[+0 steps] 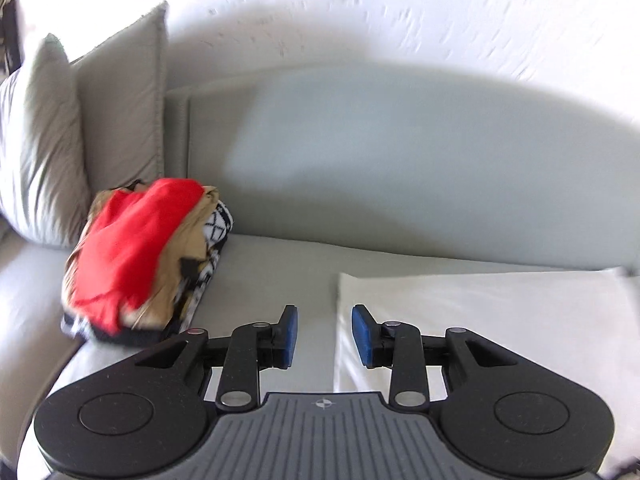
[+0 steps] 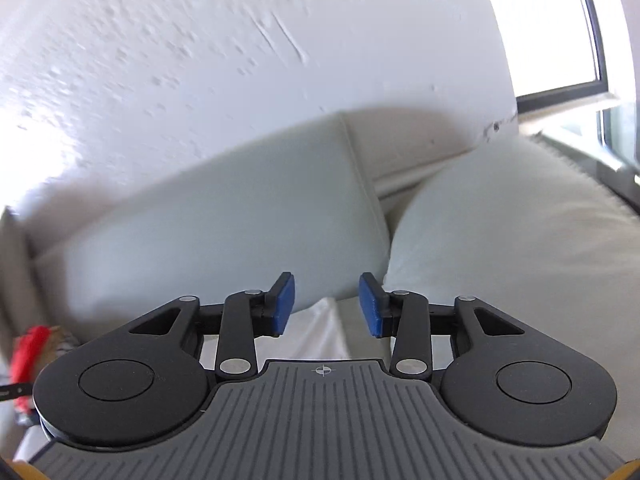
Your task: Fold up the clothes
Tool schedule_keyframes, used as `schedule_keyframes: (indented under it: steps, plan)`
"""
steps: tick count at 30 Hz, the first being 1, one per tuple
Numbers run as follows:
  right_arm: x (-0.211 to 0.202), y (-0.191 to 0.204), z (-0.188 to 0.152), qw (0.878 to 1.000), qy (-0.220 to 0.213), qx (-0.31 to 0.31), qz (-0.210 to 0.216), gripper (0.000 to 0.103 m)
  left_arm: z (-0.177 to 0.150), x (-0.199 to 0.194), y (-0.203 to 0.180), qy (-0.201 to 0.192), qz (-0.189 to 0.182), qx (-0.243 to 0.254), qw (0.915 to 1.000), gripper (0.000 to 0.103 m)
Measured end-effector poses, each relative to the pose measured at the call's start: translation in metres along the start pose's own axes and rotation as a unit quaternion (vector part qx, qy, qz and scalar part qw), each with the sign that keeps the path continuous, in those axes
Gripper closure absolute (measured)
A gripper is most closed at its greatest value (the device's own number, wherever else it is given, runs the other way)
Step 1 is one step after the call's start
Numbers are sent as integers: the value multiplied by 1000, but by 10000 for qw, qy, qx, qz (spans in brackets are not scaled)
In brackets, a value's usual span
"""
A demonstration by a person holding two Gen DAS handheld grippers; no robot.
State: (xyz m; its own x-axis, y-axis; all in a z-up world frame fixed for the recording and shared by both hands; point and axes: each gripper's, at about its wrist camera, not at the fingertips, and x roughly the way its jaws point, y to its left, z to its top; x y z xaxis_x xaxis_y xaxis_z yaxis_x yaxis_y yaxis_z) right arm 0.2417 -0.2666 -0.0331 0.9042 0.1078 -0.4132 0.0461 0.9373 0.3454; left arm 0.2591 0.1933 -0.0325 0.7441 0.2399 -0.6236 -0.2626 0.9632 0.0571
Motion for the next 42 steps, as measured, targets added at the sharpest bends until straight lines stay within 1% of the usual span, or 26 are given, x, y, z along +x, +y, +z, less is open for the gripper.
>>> schedule_keyframes:
  steps: [1,3,5,7,9,11,13,15,17,18,19,20,23,26,27,29,30,31,32,33,34,36,37,38,39,42]
  plan:
    - [-29,0,1,10000,-55,-21,72,55,-3,-29,0,-28,-80,14,10000,71]
    - [-80,3,1,9997,-137,-107,162,54,-10,-82,-1,-136,-185,101,9997,66]
    - [-121,8,-3,9996,-62,-157,230,52,-23,-124,-5,-126,-262,186,9994,63]
    - [-145,5,-9,9995,170,-65,254,50,-40,-149,-13,24,-416,277,9987,61]
    - [-158,1,-26,9980,575,87,254,49,-65,-165,-24,217,-541,387,9976,58]
    - [-155,-3,-55,9941,1053,145,191,48,-96,-165,-34,476,-582,495,9959,58]
    - [-145,-4,-93,9853,1699,128,131,48,-129,-156,-45,778,-538,547,9940,58]
    - [-138,-2,-128,9761,2162,146,129,50,-158,-148,-56,994,-498,526,9924,58]
    - [-132,4,-156,9695,2445,56,180,52,-183,-144,-67,1149,-472,495,9910,58]
    - [-130,7,-166,9675,2518,-45,230,60,-194,-145,-72,1168,-446,535,9907,58]
    - [-128,12,-174,9661,2558,-201,287,70,-201,-145,-77,1154,-423,585,9907,58]
    - [-124,18,-180,9647,2578,-409,346,73,-206,-145,-80,1145,-418,629,9906,57]
    - [-110,34,-190,9608,2581,-912,426,74,-210,-139,-88,1141,-354,700,9904,54]
    - [-88,36,-194,9596,2647,-865,409,73,-209,-121,-90,1130,-175,690,9910,54]
    - [-82,35,-193,9596,2665,-815,384,74,-210,-112,-92,1270,-138,733,9891,54]
    - [-77,33,-192,9613,2632,-765,296,76,-214,-101,-93,1698,-160,774,9823,54]
    - [-76,30,-190,9619,2629,-743,133,86,-216,-102,-92,1777,-190,771,9809,54]
    - [-81,23,-185,9645,2557,-638,-199,92,-217,-105,-92,1793,-202,780,9805,54]
    - [-89,13,-178,9682,2396,-441,-579,89,-217,-109,-91,1829,-213,807,9796,54]
    - [-96,3,-170,9698,2229,-243,-958,83,-216,-114,-89,1871,-245,782,9789,55]
    - [-107,-8,-161,9727,1978,-13,-1217,82,-215,-120,-86,1892,-325,693,9790,55]
    - [-137,-28,-141,9831,1106,501,-1367,81,-210,-131,-82,1860,-493,542,9798,55]
    - [-152,-36,-131,9853,635,710,-1418,74,-207,-137,-81,1836,-564,490,9802,55]
    - [-165,-44,-124,9851,206,841,-1487,68,-203,-142,-81,1814,-637,447,9803,55]
    - [-175,-51,-116,9828,-151,922,-1592,57,-200,-146,-81,1805,-711,407,9802,54]
    - [-190,-80,-97,9711,-869,1057,-1955,57,-191,-154,-82,1796,-1014,238,9782,54]
